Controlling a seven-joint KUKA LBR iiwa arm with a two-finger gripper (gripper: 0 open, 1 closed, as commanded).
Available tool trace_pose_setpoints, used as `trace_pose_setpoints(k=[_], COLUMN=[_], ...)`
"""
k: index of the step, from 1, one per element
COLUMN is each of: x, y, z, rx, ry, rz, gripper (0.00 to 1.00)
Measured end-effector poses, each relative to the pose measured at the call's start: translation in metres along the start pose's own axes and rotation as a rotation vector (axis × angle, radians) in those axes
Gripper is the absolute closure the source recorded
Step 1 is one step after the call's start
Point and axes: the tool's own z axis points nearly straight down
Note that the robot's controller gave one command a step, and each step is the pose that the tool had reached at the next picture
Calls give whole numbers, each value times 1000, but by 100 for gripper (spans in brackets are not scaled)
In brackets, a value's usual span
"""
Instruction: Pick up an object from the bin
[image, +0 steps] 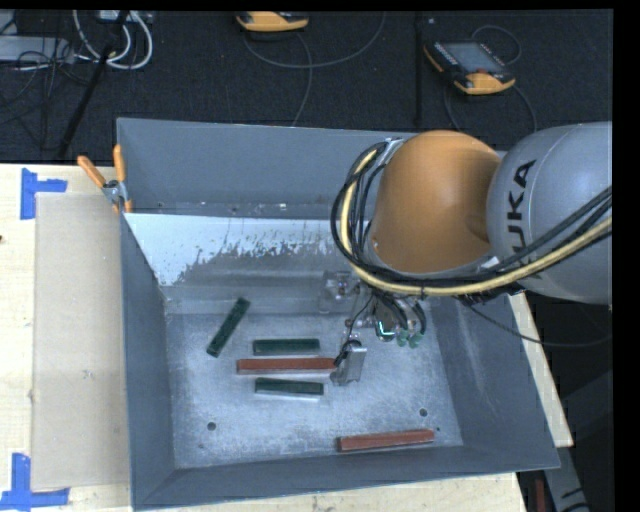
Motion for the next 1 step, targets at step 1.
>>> trace_pose_setpoints(k=[1], x=[-15], y=[-29], z=[149], rx=[0], ry=[-3], rz=[188], gripper=[0])
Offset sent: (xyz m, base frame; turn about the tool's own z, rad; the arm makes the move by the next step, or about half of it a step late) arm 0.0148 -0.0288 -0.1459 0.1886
